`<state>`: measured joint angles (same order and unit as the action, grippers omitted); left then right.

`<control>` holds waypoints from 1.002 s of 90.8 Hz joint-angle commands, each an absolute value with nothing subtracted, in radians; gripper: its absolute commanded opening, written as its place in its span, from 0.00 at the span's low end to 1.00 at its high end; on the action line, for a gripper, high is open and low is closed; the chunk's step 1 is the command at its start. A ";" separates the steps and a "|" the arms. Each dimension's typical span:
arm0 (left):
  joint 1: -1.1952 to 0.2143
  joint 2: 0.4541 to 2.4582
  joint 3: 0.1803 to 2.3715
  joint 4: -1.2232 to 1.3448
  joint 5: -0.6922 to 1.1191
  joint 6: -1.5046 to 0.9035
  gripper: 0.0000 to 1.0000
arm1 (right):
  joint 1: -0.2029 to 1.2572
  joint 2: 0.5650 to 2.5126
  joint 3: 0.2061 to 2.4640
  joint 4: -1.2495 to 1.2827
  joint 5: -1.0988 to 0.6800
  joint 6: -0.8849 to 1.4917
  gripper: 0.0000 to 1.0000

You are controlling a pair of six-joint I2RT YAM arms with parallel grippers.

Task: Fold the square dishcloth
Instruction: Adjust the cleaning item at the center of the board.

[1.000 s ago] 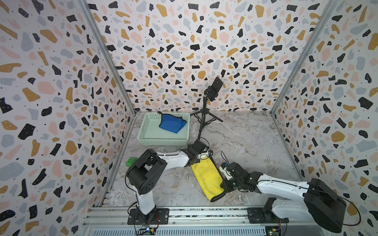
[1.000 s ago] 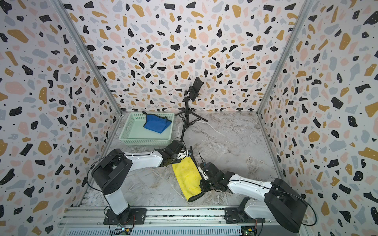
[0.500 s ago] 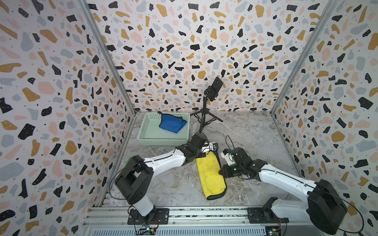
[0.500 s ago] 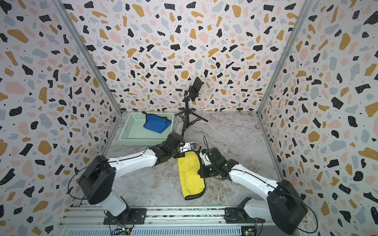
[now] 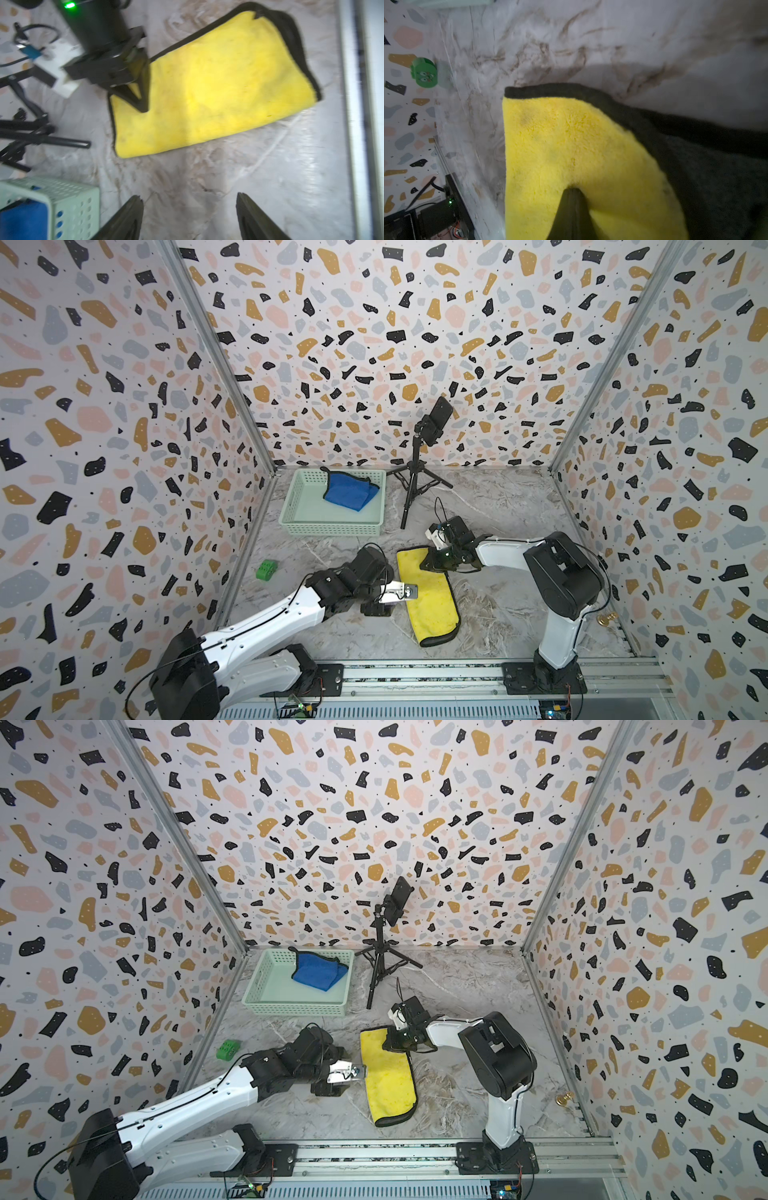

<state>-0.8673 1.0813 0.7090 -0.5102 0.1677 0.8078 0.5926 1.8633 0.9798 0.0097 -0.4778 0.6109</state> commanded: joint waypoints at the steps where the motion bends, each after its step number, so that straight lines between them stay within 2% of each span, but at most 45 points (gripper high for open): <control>1: -0.953 1.093 0.690 -0.547 0.231 0.827 0.73 | 0.569 1.835 0.919 0.055 -0.349 0.657 0.00; 16: -1.092 1.211 0.699 -0.451 0.174 0.843 0.75 | 0.568 1.782 0.812 0.073 -0.231 0.684 0.00; 32: -1.202 1.383 0.776 -0.380 0.089 0.831 0.74 | 0.568 1.751 0.735 0.119 -0.205 0.699 0.00; 63: -1.253 1.608 0.883 -0.342 -0.016 0.820 0.68 | 0.568 1.741 0.704 0.166 -0.218 0.679 0.00; 91: -1.260 1.727 0.951 -0.397 -0.045 0.783 0.48 | 0.568 1.691 0.690 0.157 -0.202 0.670 0.00</control>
<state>-1.2530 1.6958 0.9421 -0.3492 -0.0341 0.7994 0.5739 1.7123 0.7235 0.2596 -0.2584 0.6842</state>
